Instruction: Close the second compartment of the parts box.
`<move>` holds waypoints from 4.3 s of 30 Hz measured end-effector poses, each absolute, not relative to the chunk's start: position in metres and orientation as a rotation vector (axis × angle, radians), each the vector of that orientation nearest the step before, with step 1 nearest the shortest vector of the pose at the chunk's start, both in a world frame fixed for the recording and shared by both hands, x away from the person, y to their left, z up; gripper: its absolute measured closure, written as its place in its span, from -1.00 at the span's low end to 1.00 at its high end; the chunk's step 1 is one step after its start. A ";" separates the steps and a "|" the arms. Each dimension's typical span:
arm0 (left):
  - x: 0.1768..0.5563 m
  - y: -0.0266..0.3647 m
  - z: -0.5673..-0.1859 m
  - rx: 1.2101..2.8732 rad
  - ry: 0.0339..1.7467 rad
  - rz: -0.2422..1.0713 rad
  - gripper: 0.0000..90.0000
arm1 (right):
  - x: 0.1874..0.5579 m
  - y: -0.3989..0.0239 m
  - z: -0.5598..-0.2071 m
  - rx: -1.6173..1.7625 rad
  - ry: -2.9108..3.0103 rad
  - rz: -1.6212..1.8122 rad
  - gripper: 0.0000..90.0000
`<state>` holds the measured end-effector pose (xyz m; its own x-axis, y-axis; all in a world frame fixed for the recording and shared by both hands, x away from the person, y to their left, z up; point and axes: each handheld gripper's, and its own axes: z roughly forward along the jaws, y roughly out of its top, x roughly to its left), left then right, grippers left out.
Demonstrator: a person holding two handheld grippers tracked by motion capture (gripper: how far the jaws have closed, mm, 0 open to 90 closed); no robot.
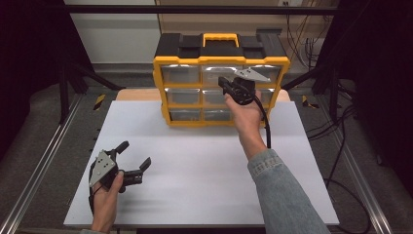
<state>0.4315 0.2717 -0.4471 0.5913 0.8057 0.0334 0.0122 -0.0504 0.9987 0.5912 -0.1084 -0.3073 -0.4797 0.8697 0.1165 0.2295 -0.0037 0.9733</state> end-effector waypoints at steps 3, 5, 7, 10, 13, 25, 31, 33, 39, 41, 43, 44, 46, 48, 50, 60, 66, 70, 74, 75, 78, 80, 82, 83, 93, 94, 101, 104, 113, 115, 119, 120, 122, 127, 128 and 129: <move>0.432 0.271 -0.447 1.499 0.726 0.747 -0.97 | 0.592 -0.108 -0.308 1.138 1.730 1.517 1.00; 0.432 0.271 -0.447 1.499 0.726 0.747 -0.97 | 0.592 -0.108 -0.308 1.139 1.727 1.517 1.00; 0.432 0.272 -0.447 1.497 0.727 0.748 -0.97 | 0.592 -0.108 -0.308 1.142 1.726 1.517 1.00; 0.432 0.272 -0.447 1.495 0.728 0.748 -0.97 | 0.593 -0.108 -0.308 1.142 1.727 1.513 1.00; 0.432 0.272 -0.447 1.495 0.729 0.748 -0.97 | 0.594 -0.107 -0.307 1.141 1.725 1.511 1.00; 0.432 0.272 -0.447 1.496 0.728 0.746 -0.97 | 0.596 -0.107 -0.307 1.141 1.725 1.506 1.00; 0.432 0.272 -0.447 1.497 0.729 0.746 -0.97 | 0.597 -0.107 -0.307 1.143 1.727 1.505 1.00; 0.432 0.271 -0.448 1.499 0.728 0.744 -0.97 | 0.597 -0.107 -0.307 1.144 1.726 1.505 1.00; 0.432 0.271 -0.448 1.498 0.727 0.744 -0.97 | 0.598 -0.107 -0.306 1.145 1.726 1.502 1.00; 0.432 0.271 -0.448 1.499 0.727 0.744 -0.97 | 0.598 -0.106 -0.306 1.146 1.724 1.501 1.00; 0.432 0.271 -0.448 1.500 0.727 0.743 -0.97 | 0.598 -0.106 -0.306 1.146 1.722 1.500 1.00; 0.432 0.271 -0.448 1.501 0.727 0.742 -0.97 | 0.598 -0.106 -0.307 1.147 1.721 1.501 1.00; 0.432 0.271 -0.448 1.502 0.726 0.742 -0.97 | 0.598 -0.106 -0.307 1.146 1.722 1.501 1.00; 0.433 0.271 -0.448 1.502 0.726 0.740 -0.97 | 0.599 -0.106 -0.306 1.148 1.722 1.502 1.00; 0.433 0.271 -0.448 1.502 0.726 0.740 -0.97 | 0.599 -0.106 -0.306 1.148 1.723 1.501 1.00; 0.433 0.271 -0.448 1.500 0.727 0.741 -0.97 | 0.600 -0.106 -0.307 1.152 1.719 1.501 1.00; 0.433 0.272 -0.448 1.498 0.727 0.741 -0.97 | 0.600 -0.106 -0.307 1.155 1.715 1.503 1.00; 0.433 0.272 -0.448 1.498 0.727 0.742 -0.98 | 0.601 -0.106 -0.307 1.157 1.712 1.504 1.00; 0.433 0.272 -0.448 1.498 0.728 0.743 -0.97 | 0.601 -0.106 -0.308 1.157 1.712 1.505 1.00; 0.433 0.272 -0.448 1.498 0.728 0.743 -0.97 | 0.601 -0.106 -0.308 1.158 1.712 1.504 1.00; 0.433 0.272 -0.448 1.499 0.728 0.744 -0.97 | 0.601 -0.105 -0.308 1.161 1.708 1.507 1.00; 0.433 0.272 -0.447 1.499 0.728 0.744 -0.97 | 0.602 -0.105 -0.308 1.162 1.707 1.509 1.00; 0.433 0.272 -0.447 1.499 0.727 0.743 -0.97 | 0.602 -0.105 -0.309 1.164 1.705 1.510 1.00; 0.433 0.272 -0.447 1.499 0.727 0.744 -0.97 | 0.602 -0.105 -0.309 1.164 1.705 1.510 1.00; 0.433 0.272 -0.447 1.498 0.728 0.743 -0.97 | 0.604 -0.104 -0.310 1.173 1.694 1.514 1.00; 0.433 0.272 -0.447 1.499 0.729 0.743 -0.97 | 0.604 -0.104 -0.310 1.173 1.693 1.514 1.00; 0.433 0.272 -0.448 1.500 0.727 0.741 -0.97 | 0.604 -0.104 -0.310 1.174 1.689 1.507 1.00; 0.433 0.271 -0.448 1.502 0.727 0.739 -0.97 | 0.604 -0.104 -0.310 1.174 1.683 1.505 1.00; 0.433 0.269 -0.449 1.508 0.726 0.735 -0.97 | 0.605 -0.105 -0.311 1.163 1.689 1.502 1.00; 0.434 0.269 -0.449 1.512 0.724 0.735 -0.97 | 0.605 -0.105 -0.311 1.164 1.690 1.504 1.00; 0.434 0.268 -0.450 1.516 0.723 0.735 -0.97 | 0.605 -0.106 -0.311 1.160 1.700 1.505 1.00; 0.434 0.268 -0.450 1.518 0.722 0.735 -0.97 | 0.605 -0.106 -0.311 1.159 1.703 1.502 1.00; 0.434 0.268 -0.450 1.518 0.721 0.734 -0.97 | 0.605 -0.107 -0.311 1.159 1.707 1.500 1.00; 0.434 0.267 -0.450 1.515 0.724 0.729 -0.97 | 0.605 -0.108 -0.311 1.158 1.713 1.495 1.00; 0.434 0.267 -0.450 1.514 0.724 0.728 -0.97 | 0.605 -0.108 -0.311 1.158 1.716 1.493 1.00; 0.434 0.267 -0.450 1.514 0.724 0.728 -0.97 | 0.605 -0.108 -0.311 1.158 1.716 1.493 1.00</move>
